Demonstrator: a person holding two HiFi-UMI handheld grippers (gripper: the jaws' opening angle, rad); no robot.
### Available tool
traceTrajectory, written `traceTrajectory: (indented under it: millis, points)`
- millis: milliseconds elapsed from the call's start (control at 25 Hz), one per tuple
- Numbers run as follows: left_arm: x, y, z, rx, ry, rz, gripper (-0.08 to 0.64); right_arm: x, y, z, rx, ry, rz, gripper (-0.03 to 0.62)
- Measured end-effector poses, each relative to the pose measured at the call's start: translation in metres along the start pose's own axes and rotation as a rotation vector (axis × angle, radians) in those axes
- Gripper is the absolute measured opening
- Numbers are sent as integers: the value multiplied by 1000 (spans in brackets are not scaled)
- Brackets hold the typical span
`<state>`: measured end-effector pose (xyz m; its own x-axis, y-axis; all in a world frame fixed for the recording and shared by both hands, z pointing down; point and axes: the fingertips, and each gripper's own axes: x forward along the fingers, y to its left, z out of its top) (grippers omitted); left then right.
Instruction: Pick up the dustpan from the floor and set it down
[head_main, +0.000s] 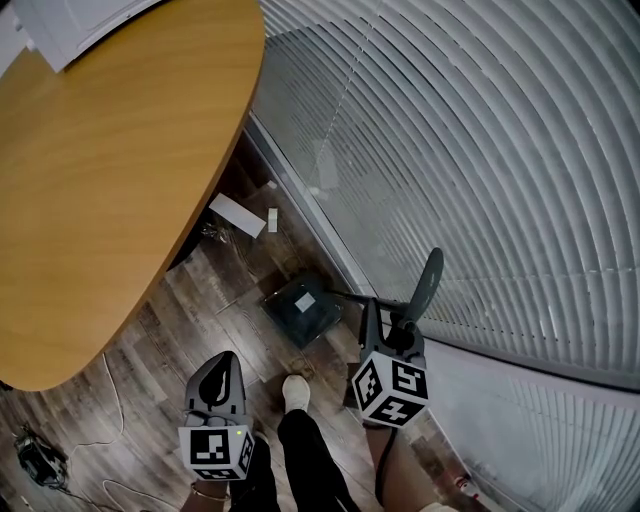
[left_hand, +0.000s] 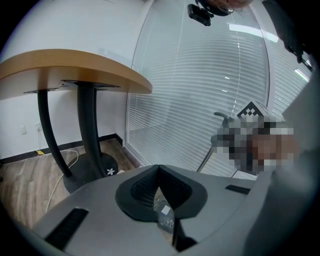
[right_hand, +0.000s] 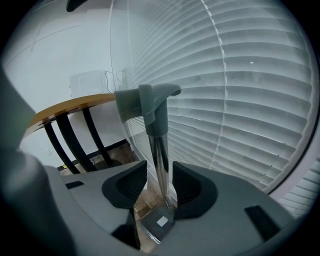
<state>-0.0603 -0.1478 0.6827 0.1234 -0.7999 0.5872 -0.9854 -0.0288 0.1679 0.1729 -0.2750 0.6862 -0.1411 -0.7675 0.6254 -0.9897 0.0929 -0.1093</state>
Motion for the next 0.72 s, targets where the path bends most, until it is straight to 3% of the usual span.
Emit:
traceTrajectory:
  millis: [280, 720]
  points:
    - [2, 4, -1, -20, 9, 23, 17, 7, -1, -1, -12, 19, 1, 169]
    - [11, -8, -7, -39, 11, 25, 17, 12, -7, -6, -30, 26, 3, 110]
